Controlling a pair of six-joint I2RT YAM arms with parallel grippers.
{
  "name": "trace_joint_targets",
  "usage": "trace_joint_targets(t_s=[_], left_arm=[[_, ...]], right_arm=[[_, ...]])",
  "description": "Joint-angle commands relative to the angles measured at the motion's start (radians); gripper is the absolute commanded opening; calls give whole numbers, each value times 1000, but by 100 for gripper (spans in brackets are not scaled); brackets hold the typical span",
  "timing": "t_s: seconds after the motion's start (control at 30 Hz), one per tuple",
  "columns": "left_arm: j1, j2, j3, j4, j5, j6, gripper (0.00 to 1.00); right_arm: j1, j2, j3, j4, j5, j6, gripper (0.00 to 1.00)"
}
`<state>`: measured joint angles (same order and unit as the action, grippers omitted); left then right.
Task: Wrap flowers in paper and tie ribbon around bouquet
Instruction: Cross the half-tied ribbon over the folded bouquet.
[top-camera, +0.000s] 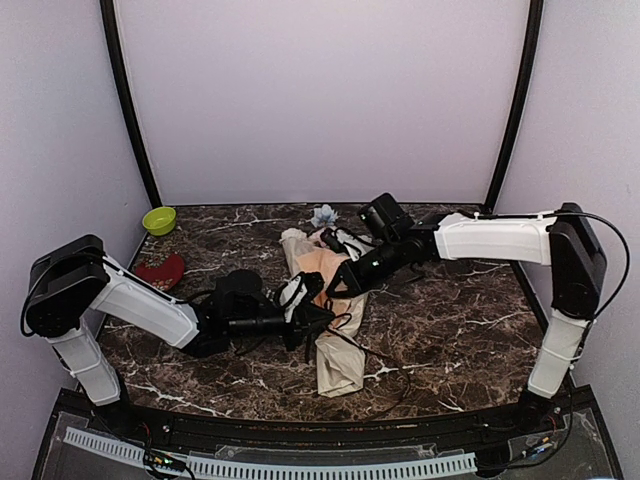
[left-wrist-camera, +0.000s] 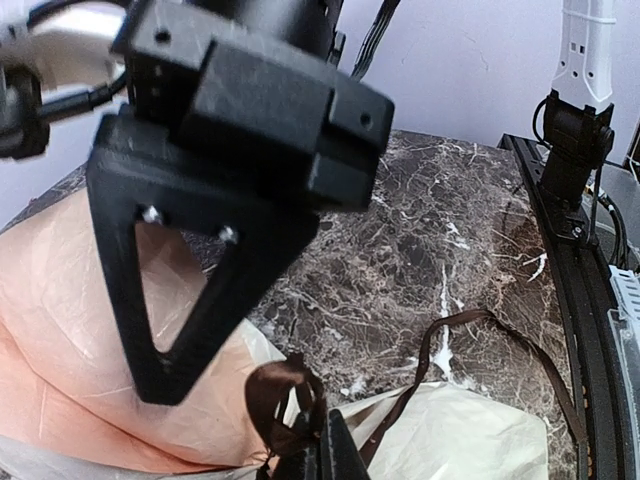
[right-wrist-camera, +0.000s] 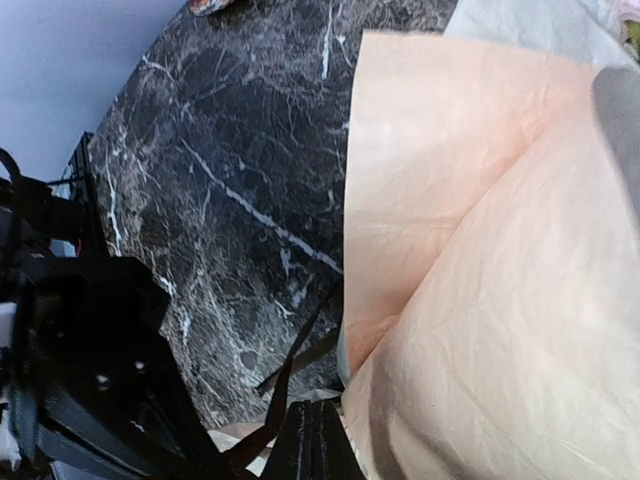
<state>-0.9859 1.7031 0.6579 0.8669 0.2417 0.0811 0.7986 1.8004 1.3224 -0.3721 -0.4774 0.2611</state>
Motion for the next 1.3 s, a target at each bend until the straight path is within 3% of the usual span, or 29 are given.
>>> trace_joint_targets(t_s=[0.0,0.33,0.83,1.27], left_arm=[[-3,-30,-13,39,17,4,0],[-2,-23,-4,45,-1,3,0],[31,14,-3,87,48,-41,0],[48,27,-14,88,91,-46,0]], right_arm=[[9,44,50,-144,-42,-133,0],[8,43,-10,-171,-194,-218,0],[10,22,-158,113,-372,-167,9],[-13,43,-199,198,-351,-172,13]])
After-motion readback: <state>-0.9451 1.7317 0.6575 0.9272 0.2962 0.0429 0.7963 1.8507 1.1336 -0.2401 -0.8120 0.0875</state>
